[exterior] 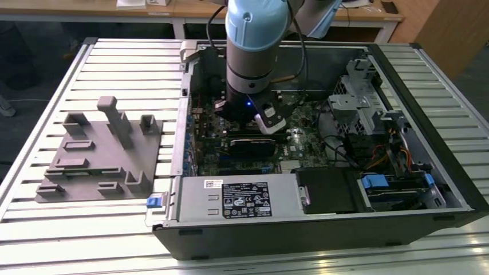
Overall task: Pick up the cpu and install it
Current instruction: 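Install the second cpu locking lever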
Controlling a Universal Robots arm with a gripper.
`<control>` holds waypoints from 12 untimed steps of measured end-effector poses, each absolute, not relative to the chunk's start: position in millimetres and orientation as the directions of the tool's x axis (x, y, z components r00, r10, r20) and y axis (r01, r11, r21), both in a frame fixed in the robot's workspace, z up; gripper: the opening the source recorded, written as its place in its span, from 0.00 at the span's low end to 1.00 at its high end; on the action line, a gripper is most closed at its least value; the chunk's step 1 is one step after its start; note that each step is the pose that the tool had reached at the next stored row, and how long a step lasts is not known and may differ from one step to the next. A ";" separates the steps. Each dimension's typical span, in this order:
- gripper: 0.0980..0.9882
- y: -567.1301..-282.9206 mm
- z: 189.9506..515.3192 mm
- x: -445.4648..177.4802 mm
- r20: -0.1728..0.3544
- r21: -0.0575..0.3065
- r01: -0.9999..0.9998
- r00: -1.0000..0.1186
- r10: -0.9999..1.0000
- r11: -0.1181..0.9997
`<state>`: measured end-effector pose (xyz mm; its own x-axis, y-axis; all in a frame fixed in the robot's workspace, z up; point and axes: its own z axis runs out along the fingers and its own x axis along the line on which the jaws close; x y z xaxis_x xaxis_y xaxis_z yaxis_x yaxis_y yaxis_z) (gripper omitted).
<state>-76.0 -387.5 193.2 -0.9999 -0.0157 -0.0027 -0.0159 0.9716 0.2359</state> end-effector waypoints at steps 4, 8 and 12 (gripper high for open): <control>0.01 -387.4 193.2 -77.6 -0.003 0.235 -0.016 -1.000 -0.016 0.972; 0.01 -387.5 193.1 -79.4 -0.003 0.231 -0.016 -1.000 -0.016 0.973; 0.01 -387.3 192.3 -80.6 -0.003 0.231 -0.016 -1.000 -0.016 0.973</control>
<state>-80.6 -387.3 192.3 -0.9999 -0.0158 -0.0025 -0.0160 0.9727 0.2314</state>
